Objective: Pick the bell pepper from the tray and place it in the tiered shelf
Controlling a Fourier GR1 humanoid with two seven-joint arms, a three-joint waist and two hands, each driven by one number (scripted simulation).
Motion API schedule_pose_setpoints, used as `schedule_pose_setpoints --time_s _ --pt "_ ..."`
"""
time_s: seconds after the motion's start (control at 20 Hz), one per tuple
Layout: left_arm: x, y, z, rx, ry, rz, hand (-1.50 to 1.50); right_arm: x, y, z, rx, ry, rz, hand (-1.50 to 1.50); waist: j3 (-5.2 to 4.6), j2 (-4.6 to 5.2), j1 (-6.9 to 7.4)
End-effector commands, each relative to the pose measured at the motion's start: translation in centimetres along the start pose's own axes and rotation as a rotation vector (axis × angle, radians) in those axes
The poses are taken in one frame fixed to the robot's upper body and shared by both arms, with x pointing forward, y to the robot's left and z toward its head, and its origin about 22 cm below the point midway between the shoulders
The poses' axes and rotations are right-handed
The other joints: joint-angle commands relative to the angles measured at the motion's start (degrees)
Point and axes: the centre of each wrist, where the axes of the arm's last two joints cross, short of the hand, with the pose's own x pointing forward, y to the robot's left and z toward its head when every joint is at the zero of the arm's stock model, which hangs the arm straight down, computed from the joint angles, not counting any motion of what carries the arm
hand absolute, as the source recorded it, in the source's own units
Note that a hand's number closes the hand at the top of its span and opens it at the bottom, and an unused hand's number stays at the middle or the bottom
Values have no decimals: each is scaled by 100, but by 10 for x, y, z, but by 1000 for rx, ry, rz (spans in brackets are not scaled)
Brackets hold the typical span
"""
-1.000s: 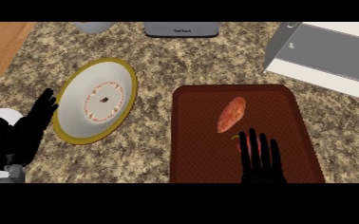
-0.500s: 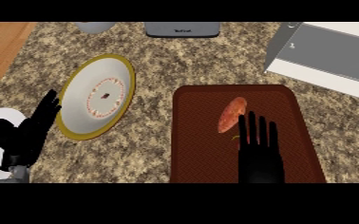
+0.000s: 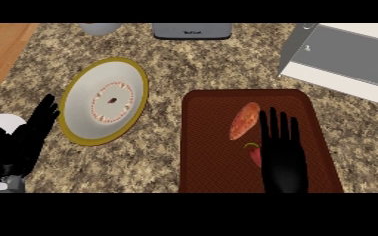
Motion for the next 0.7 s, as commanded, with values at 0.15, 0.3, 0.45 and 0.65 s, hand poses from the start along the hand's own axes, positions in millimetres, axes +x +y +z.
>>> schedule_pose_setpoints --time_s 0.15,0.3,0.45,0.65 --pt "-6 -6 15 -3 -3 4 0 -15 22 -29 3 -3 4 -150 1 0 19" --pt "-7 -9 -1 -14 5 9 0 5 25 -30 7 9 -9 -150 -1 3 -2" --pt "-3 -3 -3 -15 0 6 0 7 41 -34 37 9 -14 -150 0 5 -1" --pt "7 -12 -14 5 7 13 0 -8 46 -31 65 -35 -51 150 0 4 -16"
